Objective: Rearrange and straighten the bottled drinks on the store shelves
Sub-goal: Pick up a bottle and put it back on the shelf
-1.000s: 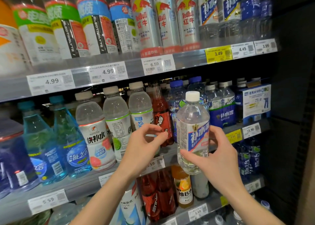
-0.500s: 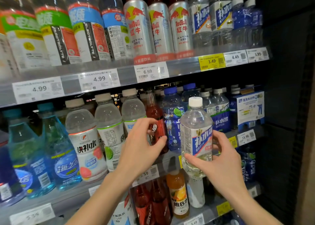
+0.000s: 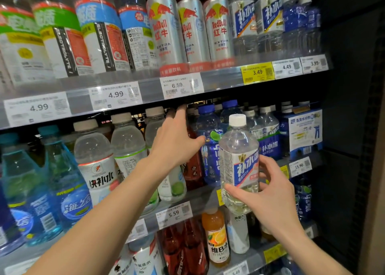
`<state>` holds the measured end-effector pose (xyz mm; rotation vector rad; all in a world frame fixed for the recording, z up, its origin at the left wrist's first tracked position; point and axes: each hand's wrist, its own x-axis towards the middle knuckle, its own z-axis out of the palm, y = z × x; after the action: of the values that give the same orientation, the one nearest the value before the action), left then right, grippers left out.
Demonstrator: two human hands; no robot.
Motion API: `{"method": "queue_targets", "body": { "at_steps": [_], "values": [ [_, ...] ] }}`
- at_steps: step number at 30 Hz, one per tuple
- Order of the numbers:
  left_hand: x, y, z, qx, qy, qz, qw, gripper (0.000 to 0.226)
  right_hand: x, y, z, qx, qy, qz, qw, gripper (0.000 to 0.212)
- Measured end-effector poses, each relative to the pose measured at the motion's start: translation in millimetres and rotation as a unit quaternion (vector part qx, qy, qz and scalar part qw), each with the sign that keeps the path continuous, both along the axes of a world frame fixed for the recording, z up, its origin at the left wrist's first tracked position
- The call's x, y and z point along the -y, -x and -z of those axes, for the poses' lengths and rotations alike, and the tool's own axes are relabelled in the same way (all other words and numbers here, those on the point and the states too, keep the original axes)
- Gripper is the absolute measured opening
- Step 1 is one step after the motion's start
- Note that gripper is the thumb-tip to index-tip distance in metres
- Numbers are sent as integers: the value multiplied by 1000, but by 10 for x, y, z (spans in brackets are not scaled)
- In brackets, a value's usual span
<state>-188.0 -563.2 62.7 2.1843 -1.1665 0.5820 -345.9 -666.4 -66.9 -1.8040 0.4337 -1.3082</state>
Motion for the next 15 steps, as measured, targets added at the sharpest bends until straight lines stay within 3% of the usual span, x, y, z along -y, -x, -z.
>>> {"method": "queue_targets", "body": {
  "at_steps": [8, 12, 15],
  "values": [
    [136, -4, -141, -13, 10, -11, 1000, 78, 95, 102, 43, -8, -12, 18, 1000, 64],
    [178, 178, -30, 97, 30, -44, 994, 59, 143, 149, 52, -3, -20, 28, 999, 66],
    [309, 285, -13, 193, 28, -11, 981, 50, 189, 181, 58, 5, -30, 33, 999, 67]
  ]
}}
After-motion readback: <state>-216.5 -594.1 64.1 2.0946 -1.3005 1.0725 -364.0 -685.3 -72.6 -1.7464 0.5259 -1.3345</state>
